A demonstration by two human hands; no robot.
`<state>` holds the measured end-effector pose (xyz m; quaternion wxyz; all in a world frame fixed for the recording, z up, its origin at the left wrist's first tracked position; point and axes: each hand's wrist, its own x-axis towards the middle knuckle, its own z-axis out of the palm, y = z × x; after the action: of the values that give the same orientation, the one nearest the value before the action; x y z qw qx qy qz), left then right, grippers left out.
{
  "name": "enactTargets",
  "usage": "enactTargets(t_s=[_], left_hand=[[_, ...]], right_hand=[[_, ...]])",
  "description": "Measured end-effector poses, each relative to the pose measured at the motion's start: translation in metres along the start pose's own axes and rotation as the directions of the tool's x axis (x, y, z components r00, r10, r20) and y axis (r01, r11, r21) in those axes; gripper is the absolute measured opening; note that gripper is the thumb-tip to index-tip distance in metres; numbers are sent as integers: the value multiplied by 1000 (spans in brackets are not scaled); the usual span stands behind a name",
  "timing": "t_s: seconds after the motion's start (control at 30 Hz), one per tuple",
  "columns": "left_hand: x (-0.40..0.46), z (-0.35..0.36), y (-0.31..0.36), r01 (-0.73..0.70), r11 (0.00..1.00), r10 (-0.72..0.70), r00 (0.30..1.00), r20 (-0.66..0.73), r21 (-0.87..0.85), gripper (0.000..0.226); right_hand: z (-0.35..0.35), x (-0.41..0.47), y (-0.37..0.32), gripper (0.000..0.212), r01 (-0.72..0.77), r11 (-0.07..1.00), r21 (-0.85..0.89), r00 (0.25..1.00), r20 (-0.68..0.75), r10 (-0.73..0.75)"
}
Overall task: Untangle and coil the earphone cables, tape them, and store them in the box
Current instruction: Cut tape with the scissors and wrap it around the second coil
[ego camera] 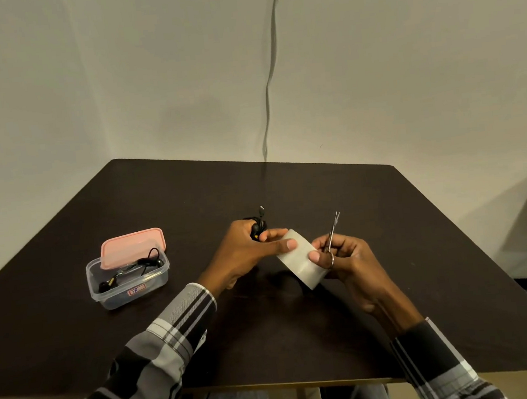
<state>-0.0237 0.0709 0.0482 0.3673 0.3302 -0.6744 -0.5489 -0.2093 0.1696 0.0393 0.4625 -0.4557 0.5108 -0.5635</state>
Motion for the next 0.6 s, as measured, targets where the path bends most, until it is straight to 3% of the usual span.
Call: enactTargets(t_s=[0.23, 0.4, 0.6], left_hand=[[1, -1, -2, 46, 997, -43, 998, 38, -66, 30], [2, -7, -7, 94, 994, -93, 996, 12, -55, 47], [0, -5, -8, 124, 988, -128, 991, -38, -87, 37]], right_hand=[[-2, -2, 3, 14, -2, 1000, 26, 1000, 15, 1], [-1, -5, 3, 16, -4, 999, 44, 999, 47, 2], [1, -7, 4, 13, 17, 999, 45, 999, 42, -19]])
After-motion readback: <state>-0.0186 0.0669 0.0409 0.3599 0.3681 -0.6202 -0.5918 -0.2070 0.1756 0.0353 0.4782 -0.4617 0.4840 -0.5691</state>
